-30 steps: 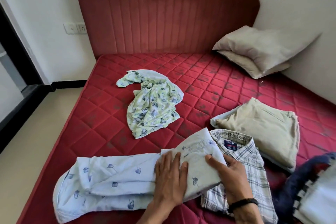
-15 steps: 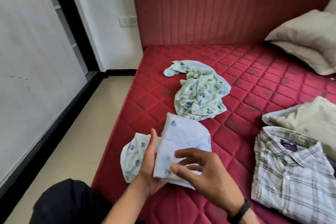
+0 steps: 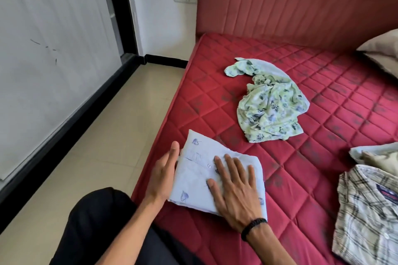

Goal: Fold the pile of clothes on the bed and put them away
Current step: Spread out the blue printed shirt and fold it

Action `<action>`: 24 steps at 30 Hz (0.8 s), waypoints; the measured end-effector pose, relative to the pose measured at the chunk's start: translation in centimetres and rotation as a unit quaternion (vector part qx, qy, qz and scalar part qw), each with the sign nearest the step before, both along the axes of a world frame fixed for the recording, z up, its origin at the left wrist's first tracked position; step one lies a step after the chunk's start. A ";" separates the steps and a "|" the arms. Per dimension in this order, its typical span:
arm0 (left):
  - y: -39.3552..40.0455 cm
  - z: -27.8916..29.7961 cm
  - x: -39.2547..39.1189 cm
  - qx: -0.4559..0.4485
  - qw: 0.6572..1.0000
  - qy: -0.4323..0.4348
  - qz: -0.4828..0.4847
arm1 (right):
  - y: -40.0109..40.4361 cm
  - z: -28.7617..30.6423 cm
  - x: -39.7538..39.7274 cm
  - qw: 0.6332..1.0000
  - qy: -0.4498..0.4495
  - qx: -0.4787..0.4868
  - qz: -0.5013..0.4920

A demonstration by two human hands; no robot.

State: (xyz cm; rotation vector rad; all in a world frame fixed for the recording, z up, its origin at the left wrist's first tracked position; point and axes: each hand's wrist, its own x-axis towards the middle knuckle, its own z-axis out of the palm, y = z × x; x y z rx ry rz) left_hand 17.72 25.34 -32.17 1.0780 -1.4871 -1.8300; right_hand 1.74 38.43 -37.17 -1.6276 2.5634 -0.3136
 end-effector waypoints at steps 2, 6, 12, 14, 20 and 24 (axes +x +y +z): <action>0.1 -0.6 0.7 -0.273 0.946 -0.098 0.143 | -0.2 -1.2 0.6 1.000 0.015 -0.001 -0.006; 2.2 -1.7 -3.4 -0.546 0.832 -0.095 0.032 | -0.5 -2.0 0.1 0.998 0.038 0.035 0.022; 1.2 -9.2 -5.8 -0.562 0.750 -0.346 -0.046 | -1.2 -1.3 -2.7 0.998 0.023 0.064 -0.012; 0.6 -9.0 -5.9 -0.540 0.758 -0.363 -0.036 | -2.1 -0.6 -2.7 0.993 0.003 0.057 -0.101; 3.2 -8.2 -5.0 -0.429 0.802 -0.414 -0.043 | -0.7 2.0 -4.7 0.860 -0.294 -0.075 -0.411; 7.4 -4.8 -3.8 -0.188 0.913 -0.341 -0.123 | 4.0 5.3 -4.3 0.735 -0.581 -0.157 -0.311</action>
